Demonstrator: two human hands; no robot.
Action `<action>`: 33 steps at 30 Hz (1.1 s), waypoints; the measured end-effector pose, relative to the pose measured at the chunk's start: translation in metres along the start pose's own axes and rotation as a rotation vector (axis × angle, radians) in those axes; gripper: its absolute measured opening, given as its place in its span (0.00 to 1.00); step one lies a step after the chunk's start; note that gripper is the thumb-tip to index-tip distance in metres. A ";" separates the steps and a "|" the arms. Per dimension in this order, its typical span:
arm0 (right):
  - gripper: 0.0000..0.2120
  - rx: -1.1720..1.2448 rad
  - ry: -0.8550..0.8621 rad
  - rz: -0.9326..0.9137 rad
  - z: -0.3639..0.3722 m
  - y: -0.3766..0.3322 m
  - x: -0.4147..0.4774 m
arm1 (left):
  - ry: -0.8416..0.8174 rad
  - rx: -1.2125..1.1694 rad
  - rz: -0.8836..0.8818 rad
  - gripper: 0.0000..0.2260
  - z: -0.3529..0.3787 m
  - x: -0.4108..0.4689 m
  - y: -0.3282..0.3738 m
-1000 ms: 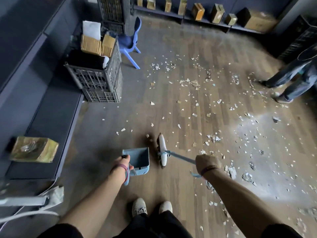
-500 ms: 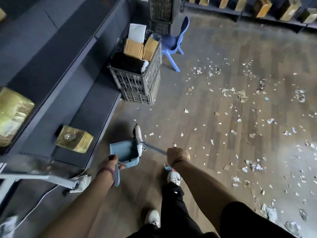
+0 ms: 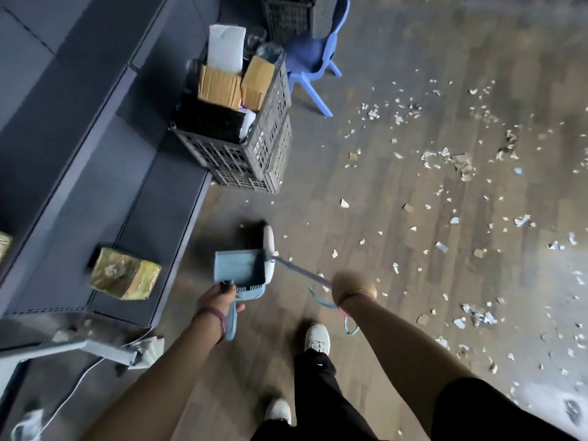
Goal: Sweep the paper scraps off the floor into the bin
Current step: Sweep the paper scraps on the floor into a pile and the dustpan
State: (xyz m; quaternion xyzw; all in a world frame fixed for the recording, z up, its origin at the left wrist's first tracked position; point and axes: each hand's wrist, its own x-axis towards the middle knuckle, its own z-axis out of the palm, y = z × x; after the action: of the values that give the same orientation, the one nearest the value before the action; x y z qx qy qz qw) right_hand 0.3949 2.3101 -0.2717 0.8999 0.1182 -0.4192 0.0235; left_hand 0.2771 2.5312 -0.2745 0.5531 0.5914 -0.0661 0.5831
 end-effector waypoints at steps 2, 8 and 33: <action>0.17 0.008 0.002 0.083 -0.006 0.038 -0.005 | -0.044 0.019 -0.009 0.09 0.029 -0.004 0.010; 0.17 0.041 -0.010 0.317 -0.013 0.153 -0.050 | -0.240 0.158 0.013 0.04 0.124 -0.024 0.037; 0.17 0.018 0.192 0.477 -0.031 0.193 -0.119 | -0.322 0.324 0.156 0.07 0.210 -0.070 0.058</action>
State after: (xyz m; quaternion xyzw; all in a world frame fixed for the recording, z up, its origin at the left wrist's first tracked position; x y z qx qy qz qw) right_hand 0.3890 2.1036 -0.1719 0.9381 -0.0994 -0.3157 0.1023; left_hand 0.4287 2.3608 -0.2543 0.6657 0.4279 -0.2023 0.5769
